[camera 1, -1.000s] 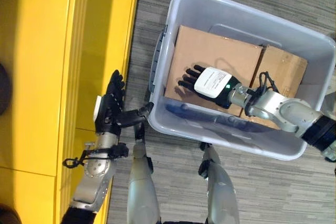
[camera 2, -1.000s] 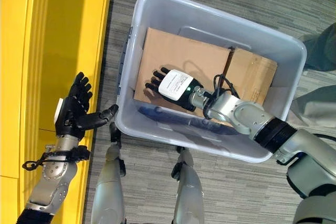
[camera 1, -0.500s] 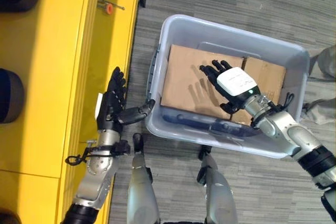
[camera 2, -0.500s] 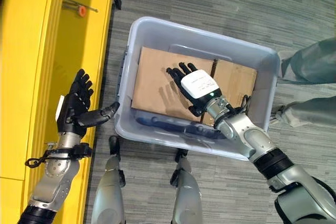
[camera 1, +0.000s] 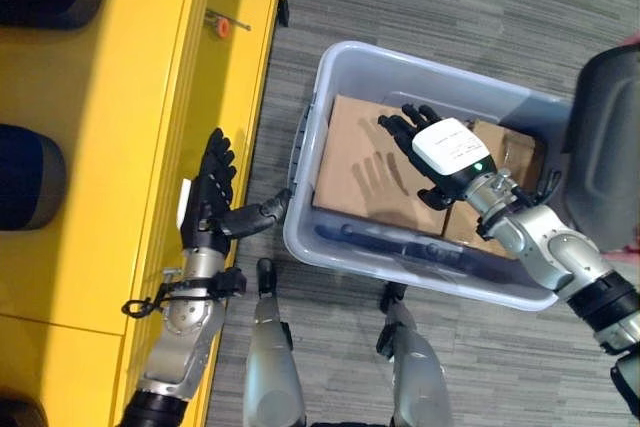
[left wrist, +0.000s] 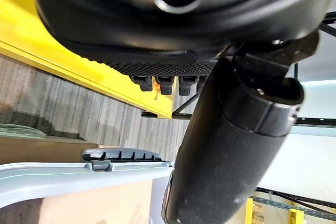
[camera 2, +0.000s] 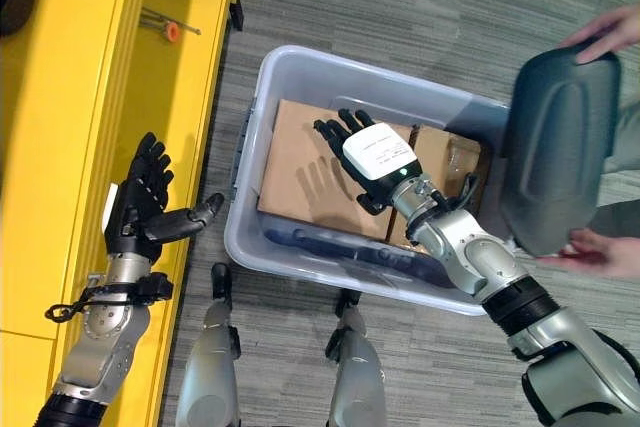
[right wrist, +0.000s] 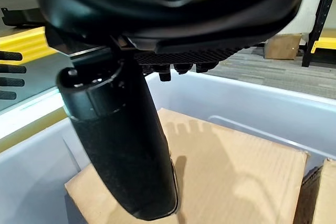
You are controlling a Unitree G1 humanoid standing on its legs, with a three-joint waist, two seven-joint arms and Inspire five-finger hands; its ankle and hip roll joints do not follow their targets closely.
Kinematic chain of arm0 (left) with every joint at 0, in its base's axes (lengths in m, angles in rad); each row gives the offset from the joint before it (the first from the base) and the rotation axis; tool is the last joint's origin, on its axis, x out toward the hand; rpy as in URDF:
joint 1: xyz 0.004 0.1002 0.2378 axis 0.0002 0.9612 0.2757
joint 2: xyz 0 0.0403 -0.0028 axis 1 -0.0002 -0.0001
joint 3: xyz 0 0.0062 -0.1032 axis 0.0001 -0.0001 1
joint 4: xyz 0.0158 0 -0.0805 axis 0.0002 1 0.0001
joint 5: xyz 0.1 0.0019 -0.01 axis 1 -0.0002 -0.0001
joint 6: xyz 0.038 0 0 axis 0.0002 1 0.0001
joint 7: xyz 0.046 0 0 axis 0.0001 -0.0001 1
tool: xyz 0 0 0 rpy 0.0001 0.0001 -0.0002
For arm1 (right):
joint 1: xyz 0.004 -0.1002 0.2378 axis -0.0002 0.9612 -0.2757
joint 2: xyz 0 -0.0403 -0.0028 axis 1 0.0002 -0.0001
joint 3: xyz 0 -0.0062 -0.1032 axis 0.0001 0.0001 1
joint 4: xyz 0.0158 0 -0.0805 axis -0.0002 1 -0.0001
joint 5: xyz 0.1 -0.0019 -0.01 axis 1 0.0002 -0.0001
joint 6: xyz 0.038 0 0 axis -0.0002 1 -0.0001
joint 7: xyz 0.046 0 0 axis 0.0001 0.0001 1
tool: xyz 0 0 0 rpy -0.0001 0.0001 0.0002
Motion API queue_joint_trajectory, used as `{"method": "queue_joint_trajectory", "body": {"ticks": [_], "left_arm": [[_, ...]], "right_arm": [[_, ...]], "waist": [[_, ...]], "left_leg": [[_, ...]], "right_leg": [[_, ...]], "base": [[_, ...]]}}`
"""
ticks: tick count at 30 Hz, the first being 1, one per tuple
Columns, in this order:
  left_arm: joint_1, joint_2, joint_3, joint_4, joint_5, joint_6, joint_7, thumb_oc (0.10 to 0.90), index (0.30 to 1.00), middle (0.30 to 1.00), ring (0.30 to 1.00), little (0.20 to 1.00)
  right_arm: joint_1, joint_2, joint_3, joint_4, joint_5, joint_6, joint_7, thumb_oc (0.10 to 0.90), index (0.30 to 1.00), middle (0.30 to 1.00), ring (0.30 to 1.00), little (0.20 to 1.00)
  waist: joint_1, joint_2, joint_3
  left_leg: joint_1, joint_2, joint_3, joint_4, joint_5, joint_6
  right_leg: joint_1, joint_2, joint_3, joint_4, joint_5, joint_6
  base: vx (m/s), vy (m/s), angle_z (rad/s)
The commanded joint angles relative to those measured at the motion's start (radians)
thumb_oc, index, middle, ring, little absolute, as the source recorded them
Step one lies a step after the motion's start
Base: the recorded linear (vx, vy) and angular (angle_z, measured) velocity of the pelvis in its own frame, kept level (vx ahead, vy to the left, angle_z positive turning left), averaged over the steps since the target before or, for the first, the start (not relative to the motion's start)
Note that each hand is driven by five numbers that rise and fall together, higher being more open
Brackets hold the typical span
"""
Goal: Move parts from the plastic box to the shelf.
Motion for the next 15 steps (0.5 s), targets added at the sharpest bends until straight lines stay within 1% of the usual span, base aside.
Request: {"method": "queue_joint_trajectory", "body": {"ticks": [1, 8, 15], "left_arm": [[0.010, 0.031, 0.013, -0.105, 0.042, -0.089, -0.008, 0.900, 1.000, 1.000, 1.000, 1.000], [0.008, 0.037, 0.013, -0.106, 0.045, -0.087, -0.011, 0.900, 1.000, 1.000, 1.000, 1.000], [0.011, 0.034, 0.005, -0.113, 0.045, -0.083, -0.014, 0.900, 1.000, 1.000, 1.000, 1.000]], "right_arm": [[-0.054, 0.026, -0.032, -0.031, 0.031, -0.006, -0.082, 0.900, 1.000, 1.000, 1.000, 1.000], [-0.007, 0.044, -0.063, -0.043, 0.048, -0.012, -0.084, 0.900, 1.000, 1.000, 1.000, 1.000], [-0.015, 0.061, -0.061, -0.040, 0.052, -0.012, -0.085, 0.900, 1.000, 1.000, 1.000, 1.000]], "waist": [[-0.016, -0.028, -0.121], [-0.028, -0.017, -0.133], [-0.036, -0.004, -0.124]], "left_leg": [[0.071, 0.055, 0.021, -0.004, -0.038, -0.035], [0.082, 0.051, 0.023, -0.004, -0.045, -0.031], [0.077, 0.048, 0.027, -0.002, -0.043, -0.029]], "right_leg": [[0.042, -0.076, -0.013, 0.054, -0.029, 0.083], [0.047, -0.078, -0.005, 0.051, -0.029, 0.085], [0.038, -0.081, 0.002, 0.051, -0.027, 0.084]], "base": [[0.01, 0.030, -0.02], [0.00, 0.013, -0.02], [-0.01, 0.012, -0.03]]}}
